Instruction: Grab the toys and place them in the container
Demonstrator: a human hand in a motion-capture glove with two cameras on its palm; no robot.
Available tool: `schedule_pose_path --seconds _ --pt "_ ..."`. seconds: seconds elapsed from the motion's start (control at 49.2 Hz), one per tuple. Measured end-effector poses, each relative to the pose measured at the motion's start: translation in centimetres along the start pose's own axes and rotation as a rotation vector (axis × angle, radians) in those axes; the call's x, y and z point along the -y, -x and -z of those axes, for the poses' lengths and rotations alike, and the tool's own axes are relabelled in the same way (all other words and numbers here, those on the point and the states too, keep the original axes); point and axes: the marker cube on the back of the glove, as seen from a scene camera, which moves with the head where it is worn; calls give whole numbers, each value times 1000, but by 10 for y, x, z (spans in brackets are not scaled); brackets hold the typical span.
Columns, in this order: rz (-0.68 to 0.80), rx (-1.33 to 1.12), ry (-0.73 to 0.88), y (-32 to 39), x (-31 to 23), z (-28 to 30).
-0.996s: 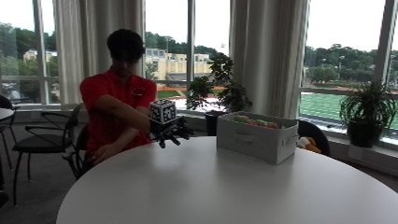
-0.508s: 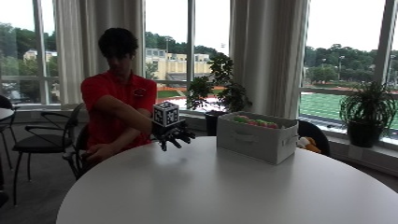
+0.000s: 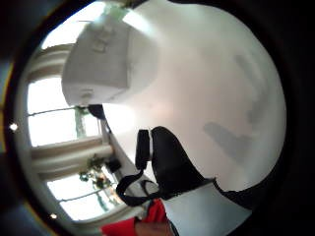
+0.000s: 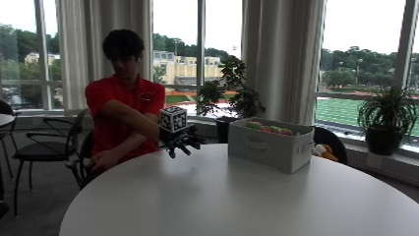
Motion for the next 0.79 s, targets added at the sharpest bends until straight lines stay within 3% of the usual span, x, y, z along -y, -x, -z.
schedule_pose_path --seconds 0.793 --pt "17 -66 -34 36 1 40"
